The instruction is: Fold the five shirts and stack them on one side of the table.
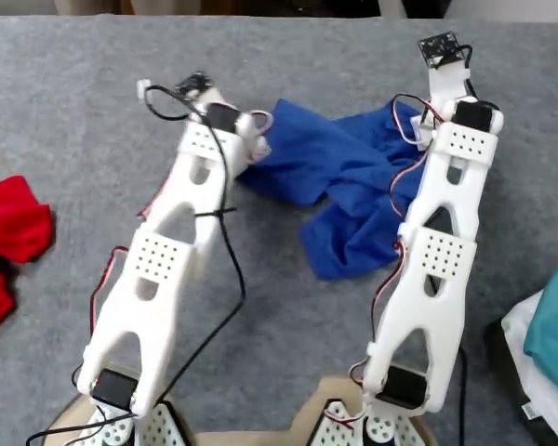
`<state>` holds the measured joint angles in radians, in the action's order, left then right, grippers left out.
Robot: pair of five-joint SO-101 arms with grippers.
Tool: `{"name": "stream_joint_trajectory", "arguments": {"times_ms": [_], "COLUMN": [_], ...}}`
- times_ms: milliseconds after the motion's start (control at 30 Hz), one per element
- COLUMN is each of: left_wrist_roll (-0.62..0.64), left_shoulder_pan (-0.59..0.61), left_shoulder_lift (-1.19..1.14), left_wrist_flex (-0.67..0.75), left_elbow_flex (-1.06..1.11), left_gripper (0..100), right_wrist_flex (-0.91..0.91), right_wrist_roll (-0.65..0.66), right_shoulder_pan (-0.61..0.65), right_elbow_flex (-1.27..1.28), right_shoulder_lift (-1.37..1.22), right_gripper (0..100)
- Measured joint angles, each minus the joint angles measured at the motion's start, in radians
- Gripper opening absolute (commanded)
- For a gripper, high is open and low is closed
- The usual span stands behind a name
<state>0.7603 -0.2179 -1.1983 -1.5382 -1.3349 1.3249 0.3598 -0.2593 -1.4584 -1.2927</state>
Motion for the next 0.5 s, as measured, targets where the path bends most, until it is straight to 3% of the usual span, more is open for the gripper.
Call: {"name": "stream_joint_trajectory", "arguments": {"times_ms": [167, 500], "left_wrist_roll": [-0.126, -0.457], "left_shoulder_pan": [0.173, 0.528], "left_shoulder_lift": [-0.006, -0.008], "left_wrist_flex": [-0.18, -0.21], "left_elbow_flex": [-0.181, -0.186], "left_gripper": [2, 2], "right_wrist_flex": [-0.002, 0.015], "right_wrist_roll": [0.017, 0.018], "right_shoulder_pan": [0.0, 0.011], "right_elbow_flex": [0.0, -0.02], "right_shoulder_lift": [0.0, 0.0], "right_gripper": [0.5, 3.7]}}
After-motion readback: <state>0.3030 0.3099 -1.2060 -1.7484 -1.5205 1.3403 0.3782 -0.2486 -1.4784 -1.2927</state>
